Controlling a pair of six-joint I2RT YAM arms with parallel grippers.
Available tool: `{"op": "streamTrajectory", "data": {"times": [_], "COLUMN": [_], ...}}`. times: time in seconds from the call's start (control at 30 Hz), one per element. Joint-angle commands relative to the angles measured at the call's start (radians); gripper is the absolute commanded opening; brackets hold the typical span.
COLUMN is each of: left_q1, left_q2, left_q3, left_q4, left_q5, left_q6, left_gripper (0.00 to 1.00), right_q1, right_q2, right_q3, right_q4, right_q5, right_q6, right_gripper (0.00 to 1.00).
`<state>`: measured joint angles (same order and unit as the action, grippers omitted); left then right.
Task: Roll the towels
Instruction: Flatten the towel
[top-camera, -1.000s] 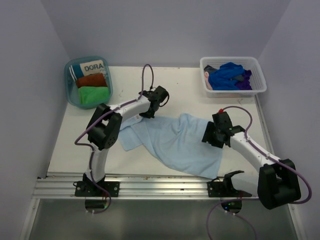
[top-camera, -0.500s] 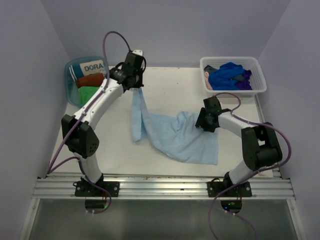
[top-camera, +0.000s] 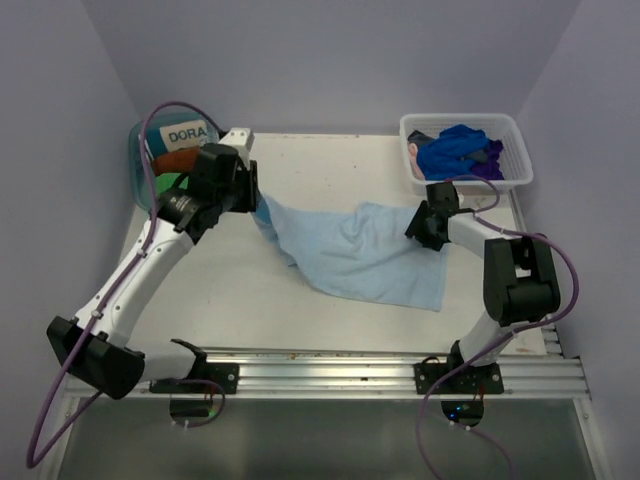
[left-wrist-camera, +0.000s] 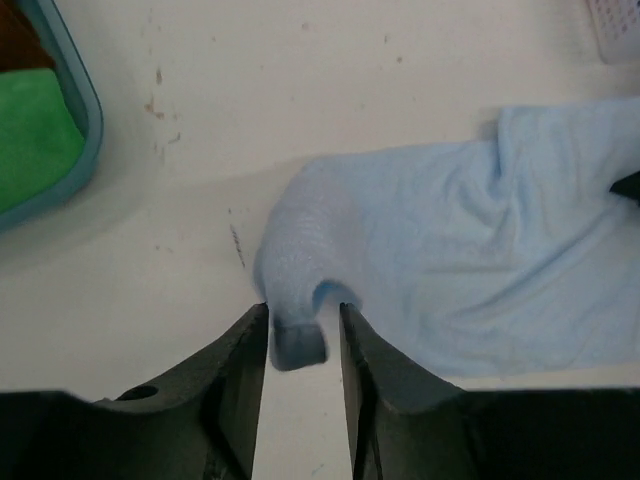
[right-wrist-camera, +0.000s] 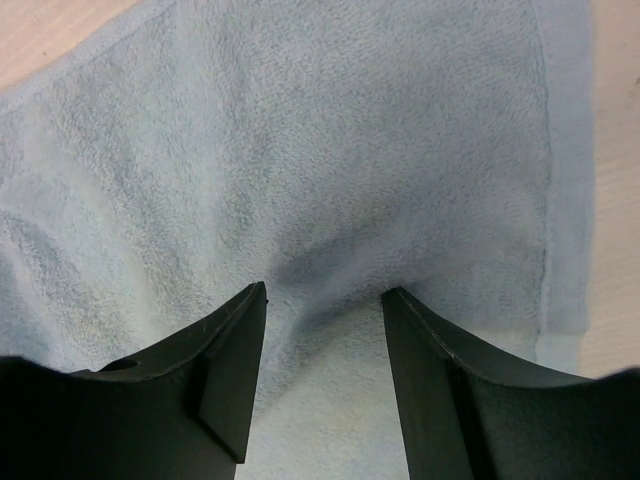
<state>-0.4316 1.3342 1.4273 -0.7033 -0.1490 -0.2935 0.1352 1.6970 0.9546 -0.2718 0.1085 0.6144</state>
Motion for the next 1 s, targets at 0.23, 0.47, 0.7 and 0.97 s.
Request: {"op": "streamTrajectory", "data": {"times": [0.23, 0.47, 0.7, 0.97], "left_q1": [0.011, 0.121, 0.264, 0.294], "left_q2": [-0.038, 0.007, -0.159, -0.093], "left_q3": [-0.292, -0.340, -0.586, -0.717], "left_q4": [-0.065, -0.113, -0.097, 0.043], "left_q5": [0.008, -0.084, -0.066, -0.020], "left_q6": [-0.159, -0.416, -0.648, -0.667], "left_gripper": [0.70, 0.42, 0.56, 0.60], "right_q1": [-0.016, -0.005, 0.027, 0.037], "right_q2": [-0.079, -0.261, -0.378, -0.447], "right_q3": [-0.007, -0.077, -0.184, -0.209], "right_q4": [-0.043, -0.076, -0.112, -0.164], "right_q5": [-0.076, -0.105, -0.161, -0.162], "right_q6": [-0.053, -0.035, -0.028, -0.033], "right_gripper": [0.55, 0.55, 0.56, 0.56]}}
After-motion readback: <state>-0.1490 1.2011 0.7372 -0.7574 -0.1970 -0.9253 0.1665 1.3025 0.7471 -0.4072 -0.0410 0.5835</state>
